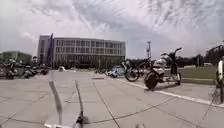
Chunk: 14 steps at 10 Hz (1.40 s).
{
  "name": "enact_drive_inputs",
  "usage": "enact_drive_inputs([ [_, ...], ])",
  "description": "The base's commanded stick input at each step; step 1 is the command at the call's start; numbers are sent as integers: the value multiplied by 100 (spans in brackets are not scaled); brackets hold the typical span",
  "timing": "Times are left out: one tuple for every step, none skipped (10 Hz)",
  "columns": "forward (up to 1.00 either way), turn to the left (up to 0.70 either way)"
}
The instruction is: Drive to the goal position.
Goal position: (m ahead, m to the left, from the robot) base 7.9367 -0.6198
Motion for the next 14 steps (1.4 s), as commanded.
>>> enact_drive_inputs([
  [70,14],
  [70,14],
  [70,14],
  [70,14],
  [70,14],
  [70,14],
  [70,14],
  [70,14],
  [70,14],
  [70,14],
  [70,14],
  [70,14],
  [70,14],
  [70,14],
])
